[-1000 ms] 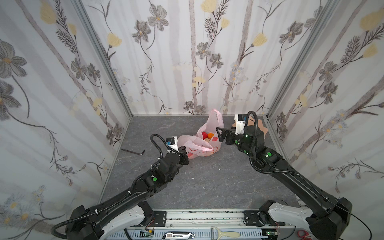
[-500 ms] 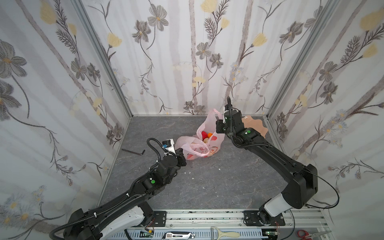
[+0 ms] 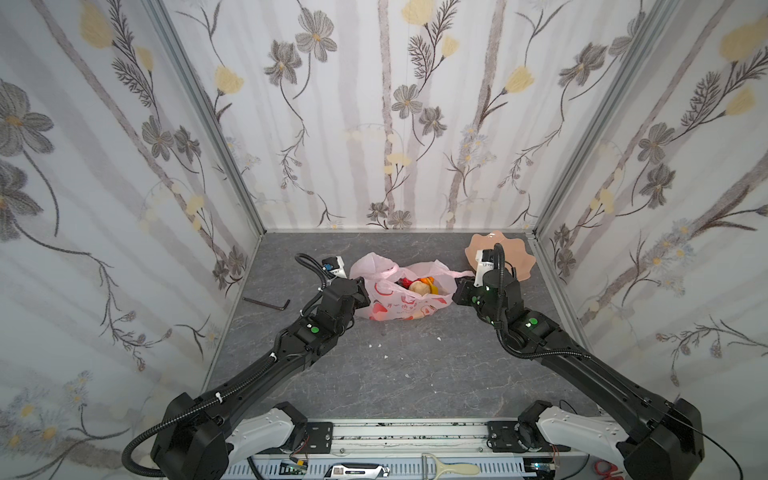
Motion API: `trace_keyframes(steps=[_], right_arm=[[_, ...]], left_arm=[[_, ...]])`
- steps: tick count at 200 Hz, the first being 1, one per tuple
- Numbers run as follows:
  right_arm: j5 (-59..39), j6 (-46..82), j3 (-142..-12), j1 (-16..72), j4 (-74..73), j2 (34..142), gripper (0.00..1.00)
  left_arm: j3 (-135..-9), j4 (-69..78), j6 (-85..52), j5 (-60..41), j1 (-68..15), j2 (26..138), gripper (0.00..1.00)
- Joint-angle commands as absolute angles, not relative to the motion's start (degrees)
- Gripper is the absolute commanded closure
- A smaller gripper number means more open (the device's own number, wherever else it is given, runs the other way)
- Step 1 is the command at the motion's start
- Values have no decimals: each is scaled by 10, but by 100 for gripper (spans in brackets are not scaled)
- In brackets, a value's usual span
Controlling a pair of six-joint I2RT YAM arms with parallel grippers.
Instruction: Take the fake fruits out of the plastic bag
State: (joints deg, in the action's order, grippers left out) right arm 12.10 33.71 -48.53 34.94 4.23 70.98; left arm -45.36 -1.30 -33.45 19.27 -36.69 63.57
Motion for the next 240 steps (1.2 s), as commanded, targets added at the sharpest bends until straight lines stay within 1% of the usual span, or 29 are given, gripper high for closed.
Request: trace_keyframes(steps=[1,13,26,43,61,85,98,114,134,162,192,224,240], right_arm=[[117,362,-473,353,1,698,100],[110,360,-474,354,5,695,100],[104,358,-474,355,4,695,100],[98,356,-476,356,1,699,100],[93,354,-479,357,0,702,100],[91,353,-476,359,-7,701,100],[93,352,-475,359,-8,700,100],[97,350,-475,359,-6,698,100],[100,350,-471,360,-5,691,100],[107,348,-463,360,-5,678,100],[120,344,-453,359,-10,668,100],[127,339,-451,358,-11,668,100],[135,338,-450,358,-8,667,100]], left_arm=[[-491,-142,-324,197,-374,615,41],[-530,-228,-321,217,-389,611,29],[-580,-312,-320,239,-414,606,21],[-644,-395,-319,251,-449,601,16],[-729,-472,-319,271,-501,624,14],[-847,-530,-305,326,-588,700,9],[-896,-538,-288,328,-627,758,6],[-952,-546,-259,333,-675,825,0],[-1010,-570,-241,338,-703,893,0],[-1074,-683,-268,400,-706,984,0],[-1066,-741,-296,411,-711,1030,0],[-1036,-760,-326,428,-702,1032,0],[-1012,-765,-343,431,-682,1027,4]])
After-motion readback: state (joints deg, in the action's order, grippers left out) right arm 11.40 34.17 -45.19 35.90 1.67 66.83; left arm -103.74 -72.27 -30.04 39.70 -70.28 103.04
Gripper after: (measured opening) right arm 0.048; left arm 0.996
